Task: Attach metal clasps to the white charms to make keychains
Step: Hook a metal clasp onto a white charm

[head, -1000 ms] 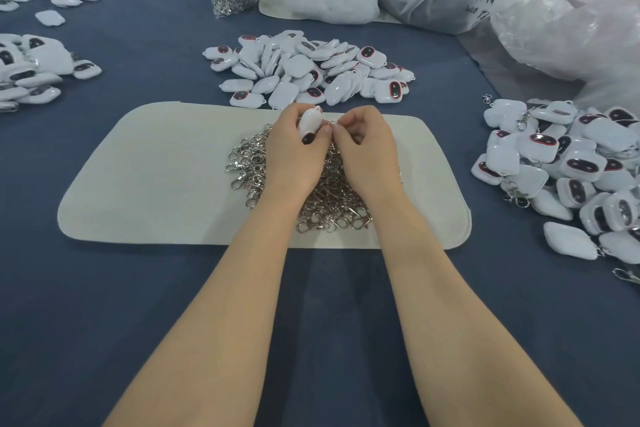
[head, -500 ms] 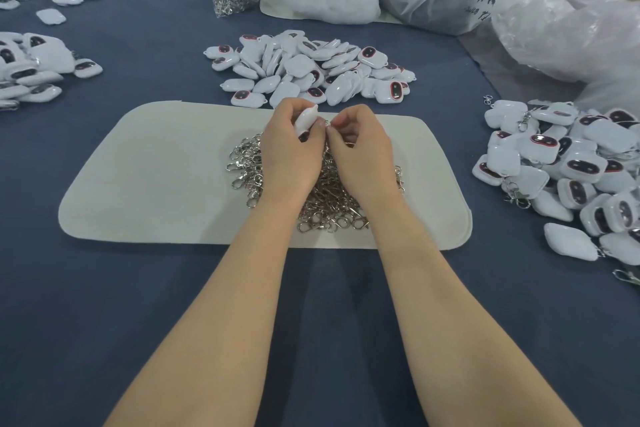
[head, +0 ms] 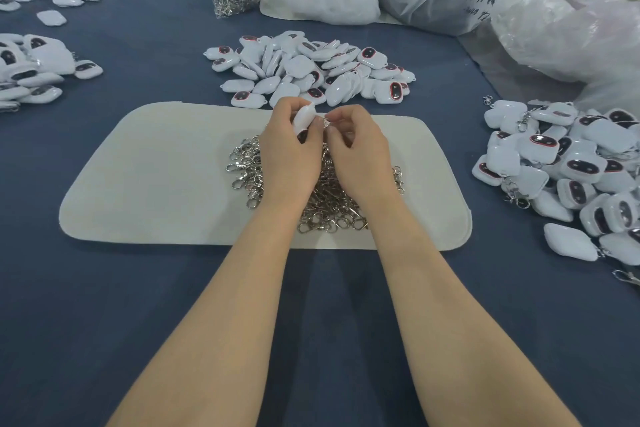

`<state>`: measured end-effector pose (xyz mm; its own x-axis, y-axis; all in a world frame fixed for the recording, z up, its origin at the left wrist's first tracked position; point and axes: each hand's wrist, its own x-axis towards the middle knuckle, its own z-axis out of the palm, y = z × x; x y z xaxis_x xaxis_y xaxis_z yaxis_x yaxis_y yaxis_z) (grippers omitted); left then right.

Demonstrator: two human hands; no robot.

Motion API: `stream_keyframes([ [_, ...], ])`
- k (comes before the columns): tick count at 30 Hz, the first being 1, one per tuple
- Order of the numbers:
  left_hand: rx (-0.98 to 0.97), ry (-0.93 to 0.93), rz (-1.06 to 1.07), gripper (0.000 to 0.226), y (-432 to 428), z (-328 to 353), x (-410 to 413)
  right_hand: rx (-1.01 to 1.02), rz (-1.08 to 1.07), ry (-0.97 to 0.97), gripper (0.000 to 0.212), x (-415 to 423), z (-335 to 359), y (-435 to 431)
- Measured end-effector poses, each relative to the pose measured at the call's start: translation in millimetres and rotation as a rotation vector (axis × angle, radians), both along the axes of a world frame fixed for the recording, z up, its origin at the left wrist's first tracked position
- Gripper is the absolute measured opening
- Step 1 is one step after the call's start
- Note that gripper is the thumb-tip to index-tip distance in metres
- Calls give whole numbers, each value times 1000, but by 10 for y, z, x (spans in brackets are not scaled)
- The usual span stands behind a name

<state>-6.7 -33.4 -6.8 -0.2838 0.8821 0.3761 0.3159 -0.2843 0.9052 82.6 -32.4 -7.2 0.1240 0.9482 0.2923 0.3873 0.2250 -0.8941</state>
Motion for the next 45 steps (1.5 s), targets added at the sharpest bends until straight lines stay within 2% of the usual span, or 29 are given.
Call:
stream_keyframes([
  [7, -25, 3, 4, 14, 6, -11, 0, 65, -36, -59, 9, -2, 2, -18],
  [20, -46, 11, -58, 21, -17, -3, 24, 39, -105, -24, 10, 28, -32, 9],
  [45, -51, 20, -45, 21, 8, -33, 20, 42, -77, 19, 11, 26, -30, 14],
])
